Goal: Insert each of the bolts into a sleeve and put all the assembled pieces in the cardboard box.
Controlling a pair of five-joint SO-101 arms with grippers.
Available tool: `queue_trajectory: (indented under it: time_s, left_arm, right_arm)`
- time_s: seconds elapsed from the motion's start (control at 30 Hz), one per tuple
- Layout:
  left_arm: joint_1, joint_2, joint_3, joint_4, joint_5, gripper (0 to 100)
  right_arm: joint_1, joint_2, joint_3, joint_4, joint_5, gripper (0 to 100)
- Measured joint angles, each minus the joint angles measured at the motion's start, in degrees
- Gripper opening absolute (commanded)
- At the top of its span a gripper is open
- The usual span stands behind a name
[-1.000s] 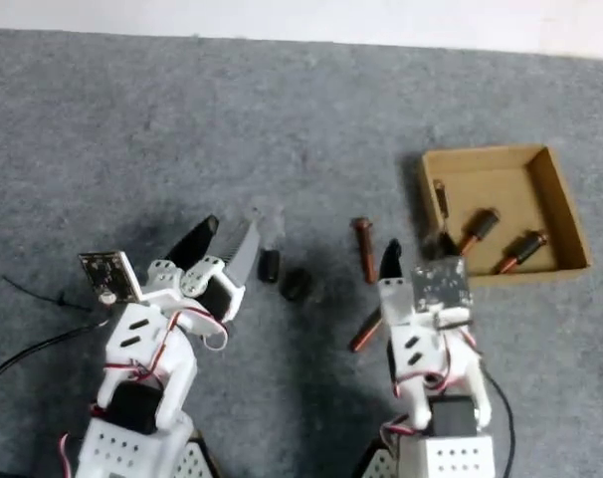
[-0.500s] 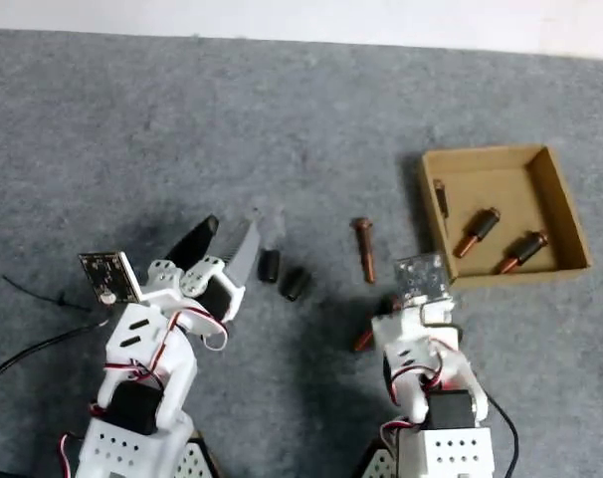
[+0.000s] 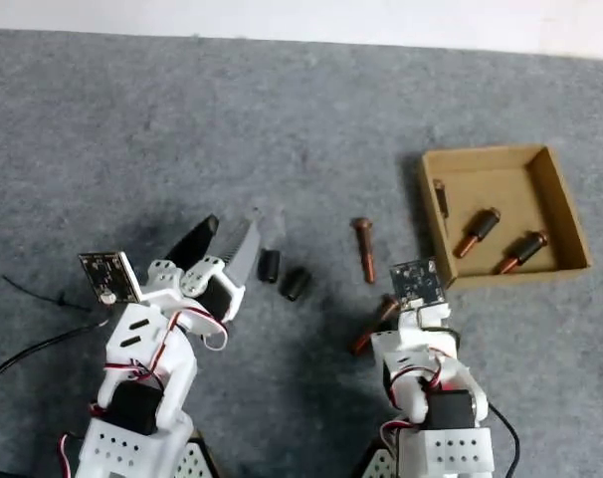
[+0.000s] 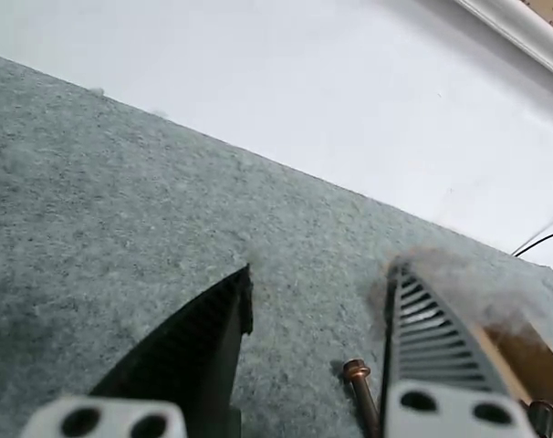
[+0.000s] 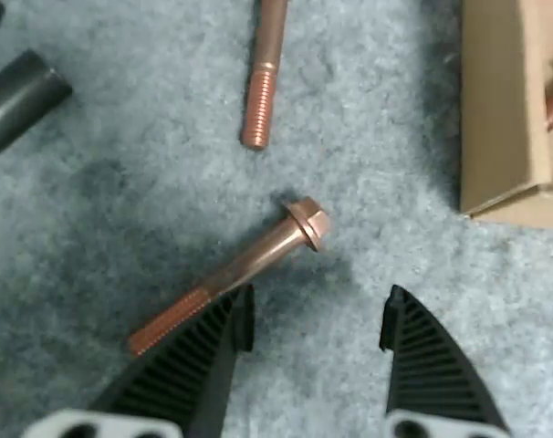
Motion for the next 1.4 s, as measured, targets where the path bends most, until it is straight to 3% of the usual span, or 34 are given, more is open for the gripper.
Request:
queue_trajectory:
  time_s: [0.53,1.4]
  left_arm:
    - [24.2,0.0,-6.0,-2.9,0.0,23]
    - [25.6,-0.1,-6.0,-3.1,0.0,23]
  right_arm:
    - [0.0,0.0,0.0,0.0,0.0,20.6]
    - [0.0,0.0,0.0,0.0,0.0,20.6]
